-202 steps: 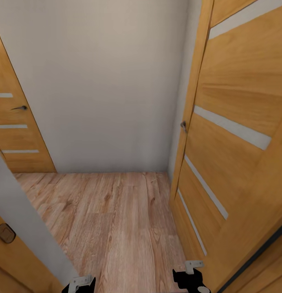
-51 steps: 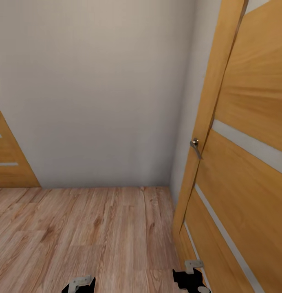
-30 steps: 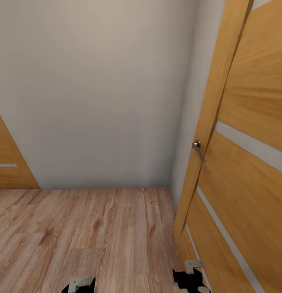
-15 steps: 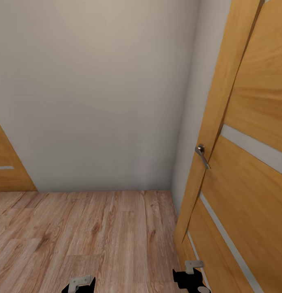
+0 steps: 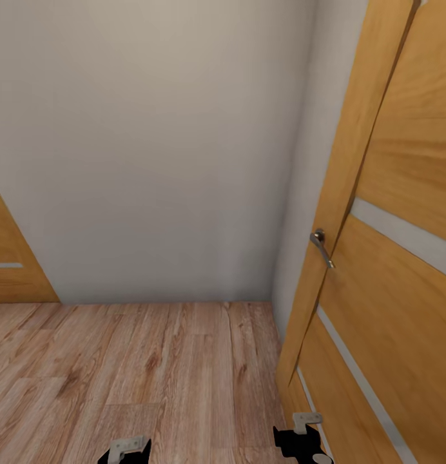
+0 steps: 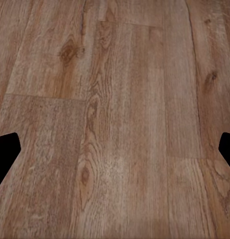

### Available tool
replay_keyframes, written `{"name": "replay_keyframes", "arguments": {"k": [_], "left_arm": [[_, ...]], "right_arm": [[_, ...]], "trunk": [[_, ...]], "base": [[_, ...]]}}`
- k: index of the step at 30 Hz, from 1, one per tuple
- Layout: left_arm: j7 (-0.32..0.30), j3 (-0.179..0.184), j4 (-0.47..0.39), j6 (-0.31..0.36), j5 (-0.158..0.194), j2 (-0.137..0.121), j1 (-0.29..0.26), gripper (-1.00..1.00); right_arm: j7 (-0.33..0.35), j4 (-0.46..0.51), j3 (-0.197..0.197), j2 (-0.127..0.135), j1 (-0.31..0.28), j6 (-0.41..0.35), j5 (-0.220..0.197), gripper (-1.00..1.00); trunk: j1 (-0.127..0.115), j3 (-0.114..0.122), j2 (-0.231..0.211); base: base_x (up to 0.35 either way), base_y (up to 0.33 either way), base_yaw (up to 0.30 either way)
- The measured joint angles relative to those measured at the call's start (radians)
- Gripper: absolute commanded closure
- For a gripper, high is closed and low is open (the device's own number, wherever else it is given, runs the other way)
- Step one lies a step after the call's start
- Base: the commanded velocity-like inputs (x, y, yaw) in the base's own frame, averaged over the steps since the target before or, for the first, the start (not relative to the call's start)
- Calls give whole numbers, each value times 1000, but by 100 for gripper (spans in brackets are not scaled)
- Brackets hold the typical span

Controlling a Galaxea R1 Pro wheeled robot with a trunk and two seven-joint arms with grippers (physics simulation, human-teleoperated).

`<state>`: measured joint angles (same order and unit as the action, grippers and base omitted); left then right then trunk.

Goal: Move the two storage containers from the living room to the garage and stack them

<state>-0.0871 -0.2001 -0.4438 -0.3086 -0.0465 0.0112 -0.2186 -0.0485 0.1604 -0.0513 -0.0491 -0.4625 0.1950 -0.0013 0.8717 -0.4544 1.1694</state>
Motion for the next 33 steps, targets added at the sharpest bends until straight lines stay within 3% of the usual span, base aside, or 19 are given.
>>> {"name": "replay_keyframes", "arguments": {"k": [33], "left_arm": [[0, 0, 0, 0, 0, 0, 0, -100]], "right_arm": [[0, 0, 0, 0, 0, 0, 0, -100]], "trunk": [[0, 0, 0]], "base": [[0, 0, 36]]}}
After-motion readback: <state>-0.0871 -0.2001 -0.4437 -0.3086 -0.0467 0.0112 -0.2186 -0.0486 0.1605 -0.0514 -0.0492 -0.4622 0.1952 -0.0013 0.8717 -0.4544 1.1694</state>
